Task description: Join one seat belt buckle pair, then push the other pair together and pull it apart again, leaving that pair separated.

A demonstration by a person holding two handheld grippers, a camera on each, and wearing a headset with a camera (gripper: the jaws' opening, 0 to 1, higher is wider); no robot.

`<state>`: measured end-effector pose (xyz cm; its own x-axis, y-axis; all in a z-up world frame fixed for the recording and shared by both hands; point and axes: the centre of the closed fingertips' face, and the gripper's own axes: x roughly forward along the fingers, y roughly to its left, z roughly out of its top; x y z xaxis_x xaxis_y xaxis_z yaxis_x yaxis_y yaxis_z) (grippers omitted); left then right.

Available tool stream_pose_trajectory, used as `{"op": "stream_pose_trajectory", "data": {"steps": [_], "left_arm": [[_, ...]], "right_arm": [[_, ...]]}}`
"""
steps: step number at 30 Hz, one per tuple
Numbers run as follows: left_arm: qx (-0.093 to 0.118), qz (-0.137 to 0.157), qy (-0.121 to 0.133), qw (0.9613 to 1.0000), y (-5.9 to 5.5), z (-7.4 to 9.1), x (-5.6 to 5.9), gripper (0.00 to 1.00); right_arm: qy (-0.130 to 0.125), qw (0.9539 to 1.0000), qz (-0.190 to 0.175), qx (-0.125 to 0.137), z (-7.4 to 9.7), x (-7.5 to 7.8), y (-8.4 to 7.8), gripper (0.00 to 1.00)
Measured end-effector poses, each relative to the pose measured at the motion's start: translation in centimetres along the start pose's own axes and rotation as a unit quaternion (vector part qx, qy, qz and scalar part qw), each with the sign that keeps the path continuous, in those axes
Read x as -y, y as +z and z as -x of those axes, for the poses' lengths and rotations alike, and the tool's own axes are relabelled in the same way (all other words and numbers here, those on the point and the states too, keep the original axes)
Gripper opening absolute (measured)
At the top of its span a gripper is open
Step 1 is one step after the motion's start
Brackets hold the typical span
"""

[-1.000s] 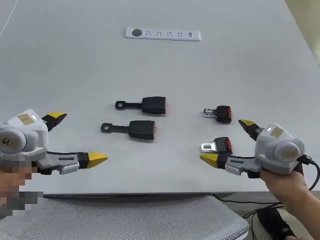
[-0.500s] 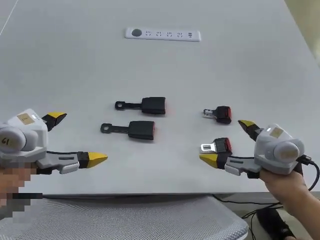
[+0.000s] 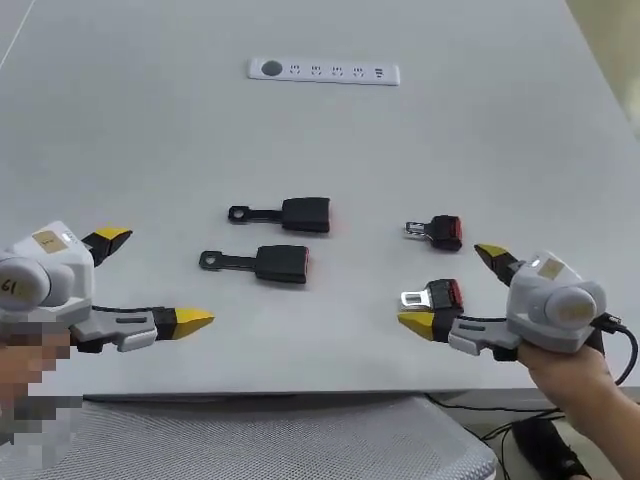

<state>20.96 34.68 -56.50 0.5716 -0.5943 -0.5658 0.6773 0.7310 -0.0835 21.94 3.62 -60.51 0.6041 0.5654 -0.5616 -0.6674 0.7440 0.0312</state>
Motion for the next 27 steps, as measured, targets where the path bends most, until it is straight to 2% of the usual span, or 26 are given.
{"op": "stream_pose_trajectory", "data": {"steps": [27], "left_arm": [[-0.001, 0.004, -0.002, 1.0, -0.04, -0.28, -0.16, 1.0]], "right_arm": [[0.002, 1.0, 0.0, -0.003, -0.51, 0.04, 0.0, 0.97]]}}
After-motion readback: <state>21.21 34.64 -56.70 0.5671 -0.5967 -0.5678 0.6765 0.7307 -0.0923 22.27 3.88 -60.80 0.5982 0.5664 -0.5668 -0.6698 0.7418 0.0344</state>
